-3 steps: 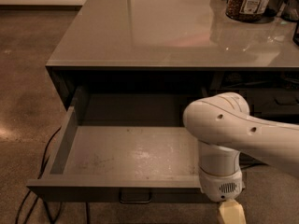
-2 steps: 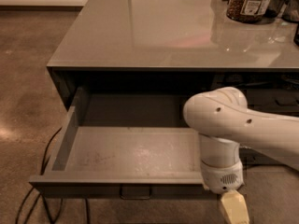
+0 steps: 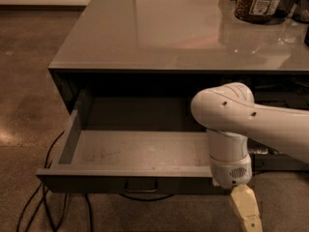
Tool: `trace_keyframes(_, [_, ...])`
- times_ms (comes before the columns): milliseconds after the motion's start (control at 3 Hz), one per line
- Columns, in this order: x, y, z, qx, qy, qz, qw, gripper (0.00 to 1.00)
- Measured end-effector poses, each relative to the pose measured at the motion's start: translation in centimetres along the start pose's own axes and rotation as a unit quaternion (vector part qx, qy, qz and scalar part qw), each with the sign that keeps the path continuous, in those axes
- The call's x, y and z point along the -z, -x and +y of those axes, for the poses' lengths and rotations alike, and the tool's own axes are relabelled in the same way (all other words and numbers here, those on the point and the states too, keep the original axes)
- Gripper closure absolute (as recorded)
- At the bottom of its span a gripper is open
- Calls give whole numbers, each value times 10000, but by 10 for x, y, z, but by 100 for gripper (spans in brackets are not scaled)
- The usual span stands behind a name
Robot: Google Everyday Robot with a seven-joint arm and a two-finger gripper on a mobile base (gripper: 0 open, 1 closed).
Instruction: Close top drawer
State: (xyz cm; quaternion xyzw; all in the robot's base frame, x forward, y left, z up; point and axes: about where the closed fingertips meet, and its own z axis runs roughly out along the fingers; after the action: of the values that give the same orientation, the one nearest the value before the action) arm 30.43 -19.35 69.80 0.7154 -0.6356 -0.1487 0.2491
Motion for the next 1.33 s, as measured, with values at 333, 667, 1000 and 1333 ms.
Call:
trace_keyframes(333, [3, -27, -36, -312, 43, 18, 9995, 0])
trace_keyframes(667, [3, -27, -36, -312, 39, 17, 9995, 0])
trace_keyframes(1000, [14, -28, -63, -283, -331, -76, 9990, 0])
trace_keyframes(1333, [22, -27, -95, -119, -583, -155, 9981, 0])
